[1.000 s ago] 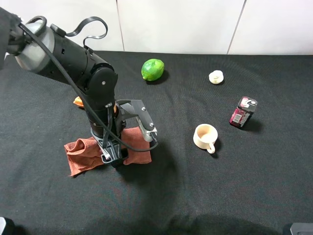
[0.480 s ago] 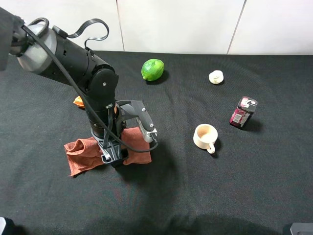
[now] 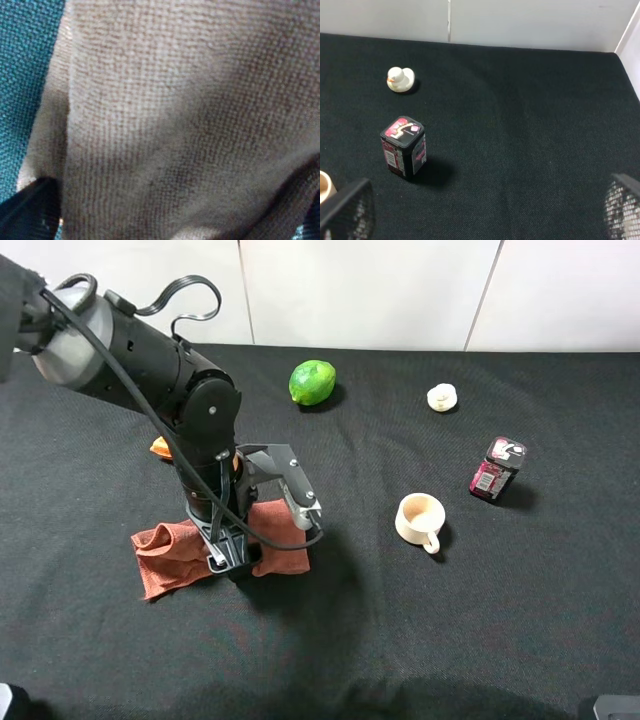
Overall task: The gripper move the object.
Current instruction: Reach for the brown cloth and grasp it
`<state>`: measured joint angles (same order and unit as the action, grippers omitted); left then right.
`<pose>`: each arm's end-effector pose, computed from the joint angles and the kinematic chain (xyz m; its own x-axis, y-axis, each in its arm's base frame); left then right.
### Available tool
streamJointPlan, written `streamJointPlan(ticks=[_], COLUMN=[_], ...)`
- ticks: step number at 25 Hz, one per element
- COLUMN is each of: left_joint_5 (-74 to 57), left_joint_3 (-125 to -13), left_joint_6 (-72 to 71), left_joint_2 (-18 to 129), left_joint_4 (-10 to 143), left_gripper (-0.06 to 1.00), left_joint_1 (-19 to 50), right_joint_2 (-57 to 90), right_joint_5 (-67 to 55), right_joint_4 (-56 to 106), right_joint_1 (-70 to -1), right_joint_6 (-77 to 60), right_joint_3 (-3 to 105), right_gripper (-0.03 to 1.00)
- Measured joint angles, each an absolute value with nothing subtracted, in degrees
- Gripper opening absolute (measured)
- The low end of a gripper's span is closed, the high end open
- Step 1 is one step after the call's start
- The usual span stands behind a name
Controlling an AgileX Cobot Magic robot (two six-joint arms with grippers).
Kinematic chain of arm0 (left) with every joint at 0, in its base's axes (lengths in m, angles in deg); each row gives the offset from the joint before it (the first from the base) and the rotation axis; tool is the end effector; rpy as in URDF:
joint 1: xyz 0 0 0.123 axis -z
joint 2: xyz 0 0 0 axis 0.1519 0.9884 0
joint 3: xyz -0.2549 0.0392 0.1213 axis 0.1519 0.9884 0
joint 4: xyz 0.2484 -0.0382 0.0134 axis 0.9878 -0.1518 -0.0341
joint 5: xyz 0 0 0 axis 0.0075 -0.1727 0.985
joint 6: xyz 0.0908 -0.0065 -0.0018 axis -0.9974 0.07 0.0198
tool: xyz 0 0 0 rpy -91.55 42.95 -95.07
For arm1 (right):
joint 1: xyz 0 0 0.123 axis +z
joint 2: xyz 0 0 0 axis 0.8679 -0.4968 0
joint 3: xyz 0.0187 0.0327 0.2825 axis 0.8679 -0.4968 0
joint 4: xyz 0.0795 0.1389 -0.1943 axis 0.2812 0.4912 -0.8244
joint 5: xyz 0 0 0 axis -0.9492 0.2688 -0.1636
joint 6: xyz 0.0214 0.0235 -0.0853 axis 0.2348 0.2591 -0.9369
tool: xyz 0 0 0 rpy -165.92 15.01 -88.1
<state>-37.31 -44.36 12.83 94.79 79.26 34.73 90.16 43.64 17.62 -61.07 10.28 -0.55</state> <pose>0.2322 -0.2213 0.0940 -0.4529 0.8873 -0.0869 0.8896 0.4562 0.0209 -0.0045 0.0012 0.2806 -0.4158 -0.0570 -0.9077 -0.0225 0.9984 -0.0524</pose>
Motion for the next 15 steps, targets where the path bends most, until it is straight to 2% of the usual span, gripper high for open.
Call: streamJointPlan(ticks=[15], left_joint_5=[-37.31], left_joint_3=[-44.36], left_joint_6=[12.83], left_joint_2=[94.6], left_joint_4=[79.26], left_gripper=[0.96], left_joint_1=[34.73], right_joint_2=[90.16], right_joint_5=[43.64], right_joint_4=[17.62], right_joint_1=[-61.07], right_joint_6=[10.28], right_joint_3=[-0.55], right_gripper=[0.69])
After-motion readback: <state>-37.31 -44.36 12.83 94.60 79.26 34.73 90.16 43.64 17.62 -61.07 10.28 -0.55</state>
